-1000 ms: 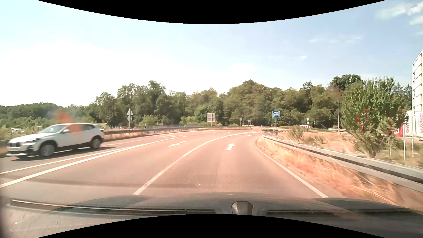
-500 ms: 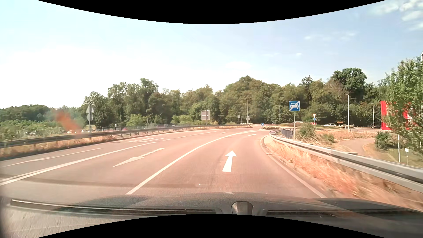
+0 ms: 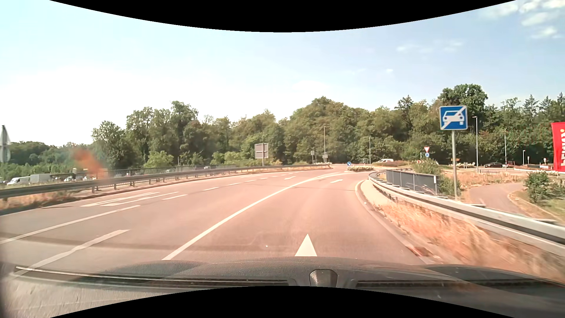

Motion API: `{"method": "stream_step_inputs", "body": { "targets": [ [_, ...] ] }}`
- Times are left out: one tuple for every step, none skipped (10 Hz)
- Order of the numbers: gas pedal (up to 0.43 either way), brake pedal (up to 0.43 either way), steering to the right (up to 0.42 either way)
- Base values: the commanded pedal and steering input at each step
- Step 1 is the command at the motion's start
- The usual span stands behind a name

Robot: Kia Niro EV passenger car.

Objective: Follow the waypoints while adhering to traffic rules and regulations

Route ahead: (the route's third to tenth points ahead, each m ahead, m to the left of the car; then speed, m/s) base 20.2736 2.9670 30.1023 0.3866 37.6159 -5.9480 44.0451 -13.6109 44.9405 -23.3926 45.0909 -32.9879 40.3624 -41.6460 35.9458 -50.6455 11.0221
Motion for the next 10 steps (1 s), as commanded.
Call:
{"method": "stream_step_inputs", "body": {
  "targets": [
    [0.0,0.152,0.037],
    [0.0,0.152,0.037],
    [0.0,0.152,0.038],
    [0.0,0.152,0.039],
    [0.0,0.152,0.044],
    [0.0,0.159,0.051],
    [0.0,0.159,0.053],
    [0.0,0.159,0.056],
    [0.0,0.171,0.059],
    [0.0,0.177,0.06]
  ]
}}
